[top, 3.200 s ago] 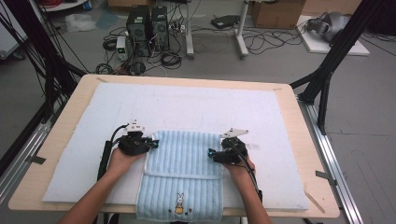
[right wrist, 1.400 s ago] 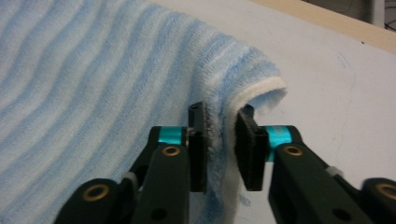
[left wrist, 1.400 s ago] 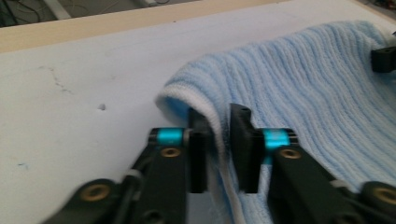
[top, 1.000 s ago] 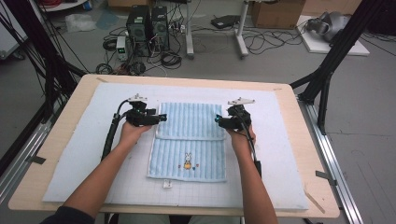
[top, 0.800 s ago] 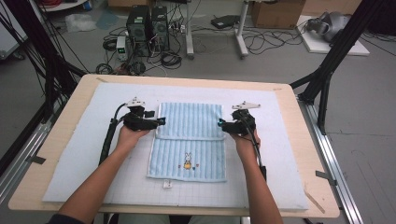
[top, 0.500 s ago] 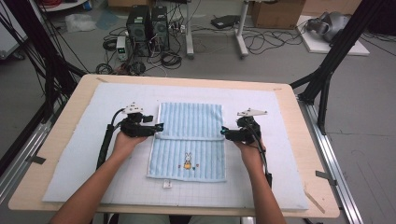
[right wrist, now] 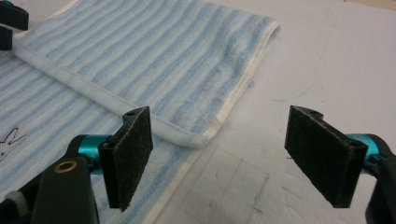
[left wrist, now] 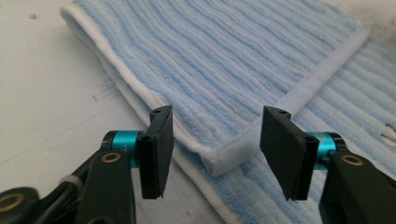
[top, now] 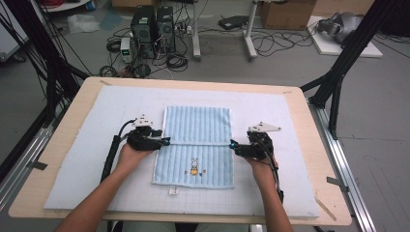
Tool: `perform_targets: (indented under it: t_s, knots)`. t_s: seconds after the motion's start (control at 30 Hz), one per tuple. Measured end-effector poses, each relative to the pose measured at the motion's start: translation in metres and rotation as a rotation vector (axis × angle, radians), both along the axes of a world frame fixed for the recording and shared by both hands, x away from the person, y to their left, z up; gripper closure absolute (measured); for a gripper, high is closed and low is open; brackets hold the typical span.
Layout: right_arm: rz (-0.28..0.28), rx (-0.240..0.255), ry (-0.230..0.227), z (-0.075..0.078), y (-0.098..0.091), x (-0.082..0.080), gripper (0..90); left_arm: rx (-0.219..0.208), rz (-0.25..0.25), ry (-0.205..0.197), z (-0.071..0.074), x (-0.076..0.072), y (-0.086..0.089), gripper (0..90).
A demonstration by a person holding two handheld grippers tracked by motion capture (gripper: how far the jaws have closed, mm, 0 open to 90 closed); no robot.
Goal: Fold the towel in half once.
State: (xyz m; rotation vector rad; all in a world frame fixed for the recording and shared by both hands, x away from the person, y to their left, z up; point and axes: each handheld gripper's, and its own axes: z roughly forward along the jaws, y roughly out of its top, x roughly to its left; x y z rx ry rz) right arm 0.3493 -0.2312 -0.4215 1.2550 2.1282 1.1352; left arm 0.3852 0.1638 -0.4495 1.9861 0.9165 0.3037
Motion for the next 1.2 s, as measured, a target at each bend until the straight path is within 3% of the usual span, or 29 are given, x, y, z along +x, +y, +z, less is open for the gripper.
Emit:
perform_targets:
  t_s: [0.2,0.33,0.4,0.53,0.67,0.83,0.97,1.0,1.03,1.2]
  knots:
    - [-0.006,-0.003,0.005,-0.003,0.0,-0.001,22.8,0.066,-0.025,-0.039,0.0,-0.005,-0.007,64.4]
    - [0.007,-0.023,0.0,-0.004,0.004,-0.001,23.3,0.063,-0.014,-0.068,0.002,-0.007,-0.006,76.6]
    - [0.009,-0.035,-0.007,-0.004,0.005,-0.001,25.9,0.037,-0.006,-0.081,0.004,-0.008,-0.005,77.9]
    - [0.039,-0.048,-0.002,-0.005,0.008,-0.001,39.5,0.003,-0.002,-0.105,0.012,-0.012,0.0,78.0]
    - [0.095,-0.085,0.008,-0.011,0.019,0.0,45.5,-0.027,-0.001,-0.1,0.014,-0.014,0.003,77.9]
    - [0.108,-0.096,0.022,-0.019,0.031,0.007,53.8,-0.038,-0.011,-0.099,0.013,-0.017,0.004,78.1]
    - [0.105,-0.114,0.054,-0.026,0.032,0.012,69.1,-0.045,-0.01,-0.097,0.013,-0.018,0.005,78.7]
    - [0.106,-0.111,0.05,-0.025,0.032,0.012,77.3,-0.051,-0.011,-0.094,0.012,-0.018,0.005,78.7]
    - [0.113,-0.116,0.039,-0.024,0.031,0.012,79.7,-0.057,-0.011,-0.094,0.012,-0.019,0.005,78.7]
    - [0.119,-0.126,0.017,-0.018,0.033,0.006,80.6,-0.071,-0.014,-0.095,0.012,-0.024,0.008,78.7]
